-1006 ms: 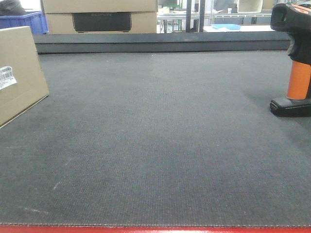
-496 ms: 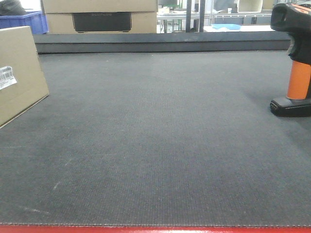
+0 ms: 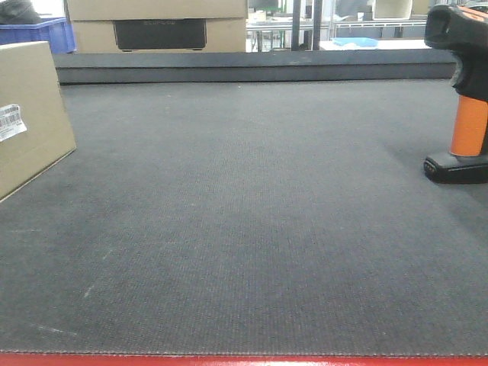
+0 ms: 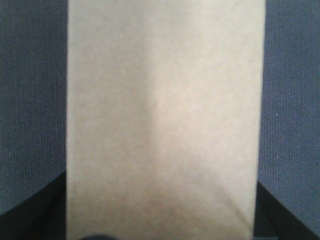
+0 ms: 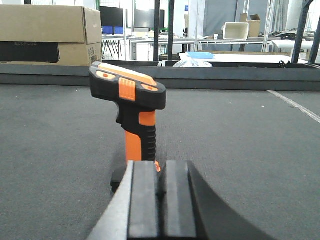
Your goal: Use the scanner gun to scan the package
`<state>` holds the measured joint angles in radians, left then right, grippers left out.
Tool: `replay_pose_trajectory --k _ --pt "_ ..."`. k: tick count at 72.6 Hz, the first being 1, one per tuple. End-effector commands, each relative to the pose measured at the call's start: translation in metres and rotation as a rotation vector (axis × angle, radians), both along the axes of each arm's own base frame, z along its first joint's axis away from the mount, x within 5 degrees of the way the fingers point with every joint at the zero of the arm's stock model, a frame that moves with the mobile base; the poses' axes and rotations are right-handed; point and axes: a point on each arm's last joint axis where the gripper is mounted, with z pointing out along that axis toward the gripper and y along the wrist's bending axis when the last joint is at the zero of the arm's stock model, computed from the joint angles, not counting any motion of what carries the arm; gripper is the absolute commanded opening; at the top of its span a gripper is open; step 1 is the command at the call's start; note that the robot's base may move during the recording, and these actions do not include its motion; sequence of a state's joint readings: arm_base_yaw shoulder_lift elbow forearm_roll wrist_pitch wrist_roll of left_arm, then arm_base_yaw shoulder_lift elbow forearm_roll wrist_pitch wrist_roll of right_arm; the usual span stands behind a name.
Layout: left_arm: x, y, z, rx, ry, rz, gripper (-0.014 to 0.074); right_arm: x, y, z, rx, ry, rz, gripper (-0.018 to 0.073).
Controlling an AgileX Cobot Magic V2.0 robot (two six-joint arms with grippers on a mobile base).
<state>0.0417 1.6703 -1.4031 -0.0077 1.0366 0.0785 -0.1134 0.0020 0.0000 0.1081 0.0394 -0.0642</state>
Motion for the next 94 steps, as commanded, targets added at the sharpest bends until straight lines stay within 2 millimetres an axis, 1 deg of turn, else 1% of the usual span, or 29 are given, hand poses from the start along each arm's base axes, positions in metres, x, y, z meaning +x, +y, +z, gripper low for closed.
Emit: replay_pose_trajectory --k 1,2,4,9,14,19,27,32,34,35,42,48,56,66,73,79,94 --pt "0.0 0.001 0.004 -0.01 -0.012 0.014 -0.0041 0.0 0.0 0.002 -0.006 -0.019 -0.006 -0.0169" --pt "0.0 0.001 0.003 -0.01 -0.01 0.014 -0.0081 0.0 0.0 0.002 -0.006 -0.019 -0.006 -0.0169" --pt "0.0 0.001 0.003 -0.01 -0.005 0.014 -0.0109 0.0 0.0 0.002 -0.006 -0.019 -0.006 -0.0169" --pt "-0.002 -0.001 0.004 -0.016 0.01 0.009 -0.0111 0.0 0.0 0.002 -0.006 -0.019 -0.006 -0.0169" --pt "-0.004 -0.005 0.008 -0.043 0.015 0.015 -0.0111 0.0 0.0 0.002 -0.006 -0.019 -0.006 -0.0169" --pt "-0.003 -0.011 0.016 -0.11 0.007 0.052 -0.0111 0.0 0.0 0.002 -0.006 -0.019 -0.006 -0.0169" --pt "-0.004 -0.028 0.032 -0.241 -0.026 0.129 -0.0111 0.0 0.0 0.002 -0.006 -0.019 -0.006 -0.0169" --pt "-0.007 -0.044 0.04 -0.304 -0.053 0.143 -0.0111 0.0 0.0 0.002 -0.006 -0.019 -0.006 -0.0169" --pt "-0.008 -0.053 0.044 -0.316 -0.074 0.132 -0.0111 0.0 0.0 0.002 -0.006 -0.019 -0.006 -0.0169" --pt "-0.008 -0.055 0.044 -0.322 -0.076 0.138 -0.0111 0.0 0.0 0.002 -0.006 -0.019 -0.006 -0.0169" --pt "-0.008 -0.085 0.048 -0.365 -0.124 0.118 -0.0111 0.0 0.0 0.002 -0.006 -0.019 -0.006 -0.0169" --pt "-0.01 -0.112 0.047 -0.405 -0.159 0.096 -0.0111 0.0 0.0 0.002 -0.006 -0.019 -0.006 -0.0169" --pt "-0.019 -0.145 0.04 -0.447 -0.162 0.061 -0.0111 0.0 0.0 0.002 -0.006 -0.019 -0.006 -0.0169" --pt "-0.028 -0.179 0.032 -0.486 -0.164 0.017 -0.0111 0.0 0.0 0.002 -0.006 -0.019 -0.006 -0.0169" --pt "-0.028 -0.191 0.027 -0.524 -0.153 0.026 -0.0111 0.0 0.0 0.002 -0.006 -0.019 -0.006 -0.0169" --pt "-0.026 -0.194 0.024 -0.549 -0.131 0.039 -0.0111 0.0 0.0 0.002 -0.006 -0.019 -0.006 -0.0169" --pt "-0.021 -0.197 0.012 -0.545 -0.104 0.05 -0.0111 0.0 0.0 0.002 -0.006 -0.019 -0.006 -0.0169"
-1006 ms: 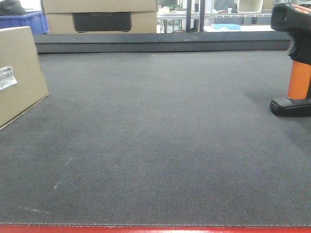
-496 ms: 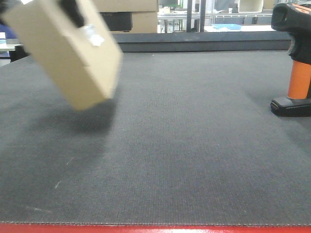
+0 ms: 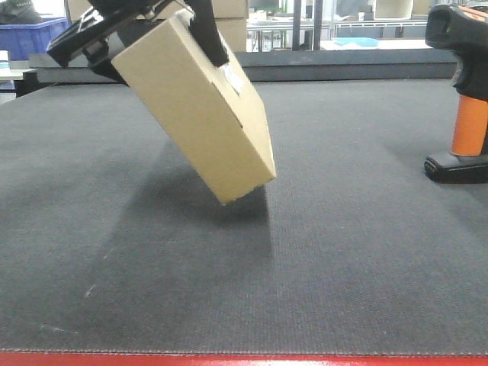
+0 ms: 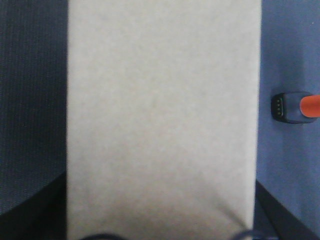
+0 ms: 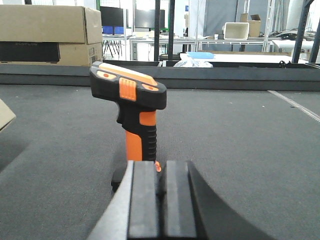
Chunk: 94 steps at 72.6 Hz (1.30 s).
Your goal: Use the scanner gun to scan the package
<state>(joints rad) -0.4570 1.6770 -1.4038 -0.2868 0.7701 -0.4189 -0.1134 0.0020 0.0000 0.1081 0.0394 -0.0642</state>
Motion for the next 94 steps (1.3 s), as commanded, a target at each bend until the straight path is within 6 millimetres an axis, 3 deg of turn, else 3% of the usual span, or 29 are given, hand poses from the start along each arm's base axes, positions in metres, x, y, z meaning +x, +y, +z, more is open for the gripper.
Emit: replay_pose_trajectory --k 1,35,52,66,82,94 --pt "0.002 -0.004 0.0 -0.028 -0.009 0.01 -0.0111 0.0 0.0 0.002 -0.006 -0.019 -0.006 -0.0169" --pt "-0.001 -0.004 -0.006 -0.004 0.046 -0.008 -0.0111 -0.002 -0.001 0.012 -0.047 -0.125 -0.019 -0.0169" --pt "-0.001 -0.004 -0.006 -0.004 0.044 -0.007 -0.0111 -0.004 0.0 0.049 -0.171 -0.124 -0.026 -0.0169" --pt "-0.001 -0.004 -0.006 -0.004 0.044 -0.007 -0.0111 0.017 -0.003 0.064 -0.154 0.02 -0.017 -0.0169" --pt "-0.001 -0.004 -0.006 -0.004 0.044 -0.007 -0.0111 0.058 -0.008 0.057 -0.126 0.25 0.001 -0.0169" --pt "-0.001 -0.004 -0.006 -0.004 0.044 -0.007 -0.0111 0.085 -0.011 0.053 -0.091 0.217 -0.002 -0.0169"
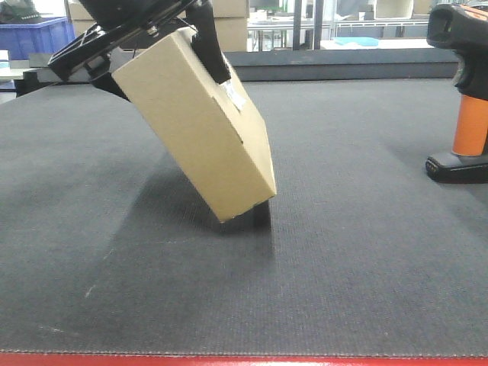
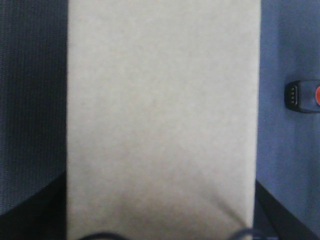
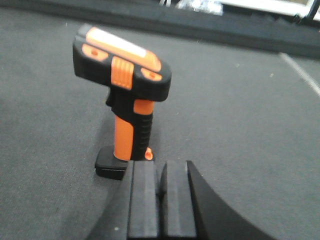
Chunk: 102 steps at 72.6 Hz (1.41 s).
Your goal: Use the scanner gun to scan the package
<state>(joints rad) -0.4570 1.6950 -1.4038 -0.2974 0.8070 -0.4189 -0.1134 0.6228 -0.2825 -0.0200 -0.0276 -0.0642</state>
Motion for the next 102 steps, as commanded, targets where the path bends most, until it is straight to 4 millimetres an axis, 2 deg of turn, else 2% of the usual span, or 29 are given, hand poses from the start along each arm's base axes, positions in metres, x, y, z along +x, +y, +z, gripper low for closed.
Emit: replay_pose_trajectory --k 1,10,32,45,66,68,77,85,90,102 --pt "0.0 -0.002 0.003 -0.017 -0.009 0.001 -0.0111 0.013 -0.002 0.007 0.003 -0.083 -0.007 -0.0169" --pt "0.0 -0.002 0.003 -0.017 -0.009 0.001 -0.0111 0.024 -0.004 0.004 0.016 -0.105 -0.014 -0.0169" --pt "0.0 -0.002 0.003 -0.021 -0.019 0.005 -0.0111 0.055 -0.008 -0.034 0.183 0.071 -0.069 -0.0169" --pt "0.0 -0.002 0.003 -0.021 -0.019 0.005 -0.0111 0.072 -0.011 -0.041 0.182 -0.005 -0.074 -0.0169" --pt "0.0 -0.002 0.003 -0.021 -0.019 0.005 -0.0111 0.085 -0.012 -0.05 0.196 -0.06 -0.065 -0.016" --pt "0.0 -0.002 0.003 -0.021 -0.019 0.005 -0.0111 0.086 -0.011 -0.05 0.203 -0.065 -0.053 -0.0134" --pt "0.0 -0.002 0.003 -0.021 -0.019 0.005 -0.0111 0.09 -0.003 -0.051 0.223 -0.078 0.036 0.0139" --pt "0.0 -0.002 0.003 -0.021 -0.019 0.005 -0.0111 0.091 -0.003 -0.056 0.243 -0.059 0.034 0.0329" --pt "0.0 -0.002 0.003 -0.021 -0.019 0.005 -0.0111 0.094 -0.004 -0.058 0.25 -0.075 0.031 0.0398" --pt "0.0 -0.002 0.003 -0.021 -0.019 0.005 -0.0111 0.101 -0.004 -0.061 0.255 -0.132 0.046 0.0463"
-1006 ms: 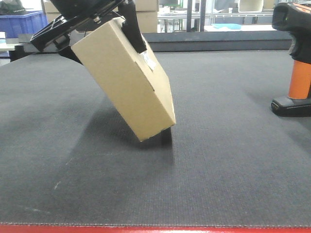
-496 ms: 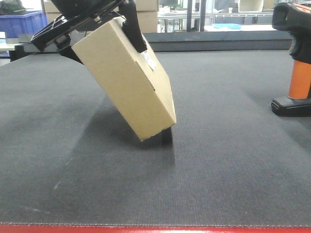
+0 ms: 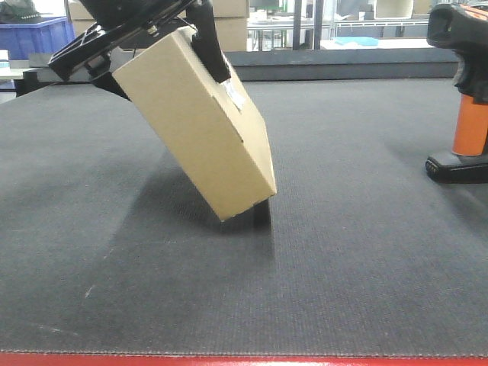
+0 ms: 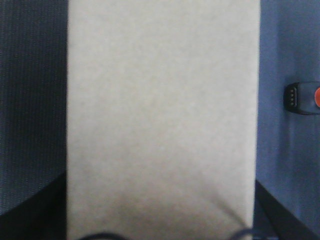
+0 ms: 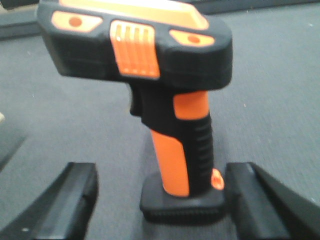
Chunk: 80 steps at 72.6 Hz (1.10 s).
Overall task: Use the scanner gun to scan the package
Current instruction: 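Grasp the orange scanner gun handle with the right gripper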
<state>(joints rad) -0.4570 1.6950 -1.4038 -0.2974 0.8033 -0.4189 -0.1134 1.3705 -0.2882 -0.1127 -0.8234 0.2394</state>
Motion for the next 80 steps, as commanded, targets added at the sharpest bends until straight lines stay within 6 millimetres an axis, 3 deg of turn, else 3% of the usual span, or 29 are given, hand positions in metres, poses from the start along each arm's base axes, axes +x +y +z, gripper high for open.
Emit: replay_pose_trajectory --k 1,34,80 --pt "0.0 -0.002 0.003 -0.02 -0.016 0.004 -0.0111 0.006 0.0 0.002 0.004 -0.064 0.007 0.0465" --pt "-0.001 -0.002 0.003 -0.016 -0.007 0.001 -0.0111 0.044 -0.007 -0.004 0.073 -0.094 -0.028 0.0492" --pt "-0.001 -0.002 0.003 -0.016 -0.007 0.001 -0.0111 0.066 -0.011 -0.004 0.101 -0.092 -0.048 0.0488"
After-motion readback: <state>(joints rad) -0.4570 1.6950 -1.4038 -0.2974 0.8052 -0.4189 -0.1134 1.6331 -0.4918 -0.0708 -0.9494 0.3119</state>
